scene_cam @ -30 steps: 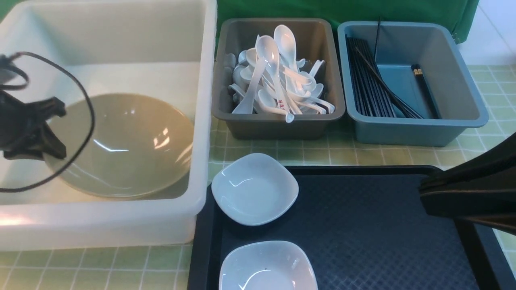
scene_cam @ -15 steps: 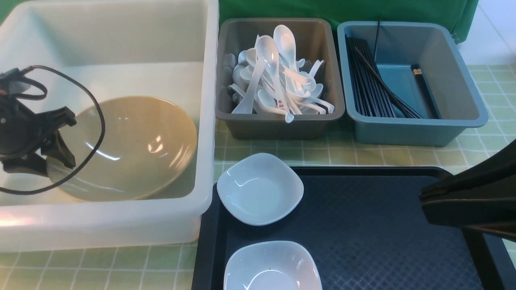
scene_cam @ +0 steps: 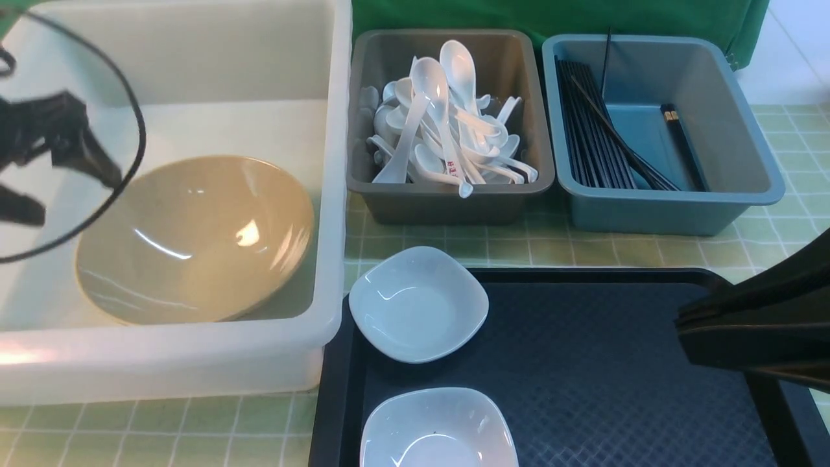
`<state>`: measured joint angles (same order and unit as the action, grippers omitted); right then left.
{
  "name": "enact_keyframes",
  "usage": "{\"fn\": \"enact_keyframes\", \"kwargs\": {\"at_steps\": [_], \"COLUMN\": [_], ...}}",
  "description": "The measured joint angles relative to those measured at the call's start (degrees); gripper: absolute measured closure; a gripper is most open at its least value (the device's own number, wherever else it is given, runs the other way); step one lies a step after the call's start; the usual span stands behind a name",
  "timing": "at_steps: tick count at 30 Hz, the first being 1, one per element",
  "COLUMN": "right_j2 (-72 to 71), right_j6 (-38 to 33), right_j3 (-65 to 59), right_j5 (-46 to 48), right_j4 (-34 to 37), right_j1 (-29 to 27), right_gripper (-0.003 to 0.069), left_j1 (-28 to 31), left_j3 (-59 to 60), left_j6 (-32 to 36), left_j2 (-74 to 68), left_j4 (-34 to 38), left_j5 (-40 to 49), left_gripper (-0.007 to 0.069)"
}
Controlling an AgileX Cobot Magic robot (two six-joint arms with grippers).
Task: On green table put chopsticks spoon bowls plates into blue grey white boxes.
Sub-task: 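Grasp the small white bowl on the black tray by its rim with the left gripper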
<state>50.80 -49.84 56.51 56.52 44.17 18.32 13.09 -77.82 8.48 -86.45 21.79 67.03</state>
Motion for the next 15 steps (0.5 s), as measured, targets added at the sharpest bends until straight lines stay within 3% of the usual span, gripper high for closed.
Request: {"fn": "enact_keyframes", "kwargs": {"at_steps": [3,7,11,12,15], "right_j2": [0.0,0.0,0.0,0.0,0.0], "right_j6": [0.0,0.2,0.2,0.2,0.2], "right_j3": [0.0,0.0,0.0,0.0,0.0], "right_j5": [0.0,0.0,0.0,0.0,0.2], "right_j4": [0.0,0.0,0.0,0.0,0.0], "right_j1": [0.0,0.0,0.0,0.0,0.0], "right_gripper": [0.0612,0.0612,0.0612,0.0612,0.0612], "left_j1": [-5.5,-22.6,-32.3,-36.6,-39.2], "left_j3": [-0.1,-0.1,-0.1,-0.1,-0.7], "left_j6": [4.1,8.5,8.6,8.6,8.6], "left_j2": [3.1,5.9,4.1,1.8,-2.5], "left_j4": [3.1,4.8,3.6,2.6,1.9], "left_j5": [0.5,0.2,-2.5,-4.7,-6.1], "left_gripper": [-0.0003,0.0036,0.0085,0.0141,0.0257]}}
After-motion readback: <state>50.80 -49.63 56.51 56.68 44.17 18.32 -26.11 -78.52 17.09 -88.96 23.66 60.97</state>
